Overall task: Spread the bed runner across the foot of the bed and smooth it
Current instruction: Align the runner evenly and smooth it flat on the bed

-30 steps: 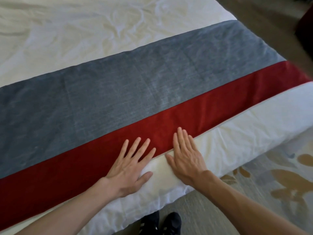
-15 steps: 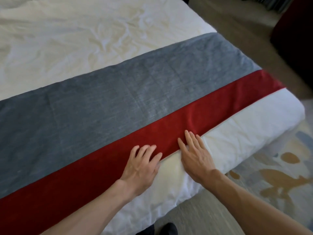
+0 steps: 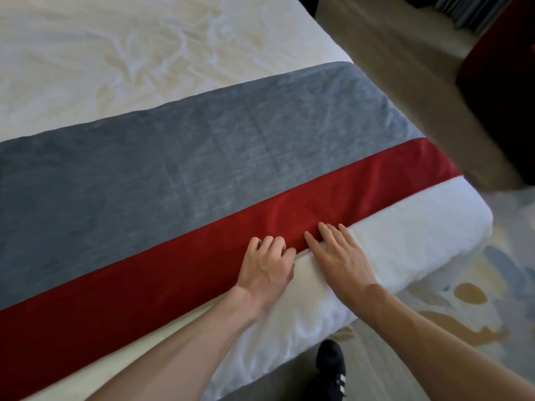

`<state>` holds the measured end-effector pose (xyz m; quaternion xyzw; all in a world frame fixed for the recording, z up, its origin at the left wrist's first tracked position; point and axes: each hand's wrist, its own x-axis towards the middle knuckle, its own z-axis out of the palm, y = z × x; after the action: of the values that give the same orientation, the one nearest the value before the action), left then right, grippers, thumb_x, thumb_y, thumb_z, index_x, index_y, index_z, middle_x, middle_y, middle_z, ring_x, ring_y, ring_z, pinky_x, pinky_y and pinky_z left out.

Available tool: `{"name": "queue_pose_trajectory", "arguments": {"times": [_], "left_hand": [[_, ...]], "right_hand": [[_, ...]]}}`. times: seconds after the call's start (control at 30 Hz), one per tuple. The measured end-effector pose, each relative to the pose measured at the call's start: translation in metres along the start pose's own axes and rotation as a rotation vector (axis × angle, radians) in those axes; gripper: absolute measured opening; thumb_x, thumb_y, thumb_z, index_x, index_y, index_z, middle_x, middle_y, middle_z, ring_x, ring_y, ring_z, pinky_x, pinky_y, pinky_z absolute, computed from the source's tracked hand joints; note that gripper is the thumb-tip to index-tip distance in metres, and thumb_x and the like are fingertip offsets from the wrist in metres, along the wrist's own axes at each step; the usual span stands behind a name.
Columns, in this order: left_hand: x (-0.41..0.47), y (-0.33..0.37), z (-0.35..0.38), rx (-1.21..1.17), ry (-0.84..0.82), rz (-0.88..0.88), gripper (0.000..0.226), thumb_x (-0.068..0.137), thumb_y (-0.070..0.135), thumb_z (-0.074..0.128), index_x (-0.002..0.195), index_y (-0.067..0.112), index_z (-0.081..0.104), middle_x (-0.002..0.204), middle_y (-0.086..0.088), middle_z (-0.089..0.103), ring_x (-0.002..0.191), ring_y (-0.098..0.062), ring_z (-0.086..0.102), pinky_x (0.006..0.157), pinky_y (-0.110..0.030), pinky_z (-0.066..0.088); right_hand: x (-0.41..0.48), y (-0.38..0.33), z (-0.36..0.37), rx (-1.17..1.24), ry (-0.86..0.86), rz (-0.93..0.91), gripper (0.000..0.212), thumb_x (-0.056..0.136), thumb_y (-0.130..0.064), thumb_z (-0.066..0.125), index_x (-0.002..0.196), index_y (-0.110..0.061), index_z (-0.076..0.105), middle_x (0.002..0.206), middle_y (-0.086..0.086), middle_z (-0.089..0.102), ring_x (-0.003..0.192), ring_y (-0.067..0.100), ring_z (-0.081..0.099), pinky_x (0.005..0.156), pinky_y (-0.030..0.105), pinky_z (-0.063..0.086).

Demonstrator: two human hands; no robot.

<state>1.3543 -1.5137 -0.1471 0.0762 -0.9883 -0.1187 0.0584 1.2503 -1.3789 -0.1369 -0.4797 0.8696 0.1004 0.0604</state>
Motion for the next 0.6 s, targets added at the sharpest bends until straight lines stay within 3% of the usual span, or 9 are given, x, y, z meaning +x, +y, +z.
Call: {"name": "queue_pose_trajectory", "arguments": {"times": [0.07,0.17,0.3,0.43,0.6], "left_hand": [[0.018,0.013,0.007,-0.013,0.034,-0.026,0.009,0.082,0.020,0.062,0.076,0.015,0.067,0.074,-0.001,0.058,0.068,-0.022,0.055,0.062,-0.037,0.045],[0.043,0.035,0.013,-0.034,0.065,-0.066,0.012,0.083,0.022,0.061,0.075,0.014,0.067,0.073,-0.002,0.058,0.067,-0.022,0.055,0.062,-0.037,0.045],[0.073,0.056,0.017,-0.033,0.065,-0.095,0.005,0.076,0.018,0.071,0.073,0.014,0.069,0.069,-0.001,0.059,0.063,-0.022,0.056,0.058,-0.036,0.044],[0.088,0.068,0.019,-0.041,0.017,-0.149,0.019,0.058,0.005,0.077,0.059,0.012,0.060,0.059,-0.002,0.053,0.049,-0.022,0.052,0.044,-0.032,0.042],[0.079,0.077,0.029,-0.062,-0.018,-0.146,0.027,0.055,-0.004,0.076,0.062,0.012,0.054,0.061,-0.001,0.049,0.043,-0.017,0.048,0.031,-0.023,0.026]], "right_hand": [[0.004,0.023,0.003,0.039,0.110,-0.056,0.051,0.068,0.000,0.076,0.118,-0.001,0.062,0.113,0.026,0.061,0.105,0.037,0.061,0.098,0.048,0.046],[0.011,0.058,0.000,0.049,0.182,-0.155,0.032,0.065,0.004,0.074,0.096,-0.003,0.067,0.092,0.017,0.063,0.078,0.032,0.061,0.077,0.042,0.054],[0.020,0.107,-0.004,0.040,0.153,-0.178,0.027,0.059,0.006,0.068,0.078,-0.011,0.060,0.081,0.008,0.056,0.069,0.025,0.052,0.065,0.036,0.048],[0.024,0.142,-0.001,0.021,0.144,-0.141,0.038,0.049,0.008,0.073,0.075,-0.013,0.055,0.075,0.006,0.051,0.066,0.024,0.049,0.056,0.035,0.046],[0.021,0.146,0.012,0.036,0.233,-0.191,0.030,0.058,0.010,0.067,0.068,-0.013,0.051,0.066,0.005,0.048,0.057,0.024,0.046,0.051,0.036,0.041]]}}
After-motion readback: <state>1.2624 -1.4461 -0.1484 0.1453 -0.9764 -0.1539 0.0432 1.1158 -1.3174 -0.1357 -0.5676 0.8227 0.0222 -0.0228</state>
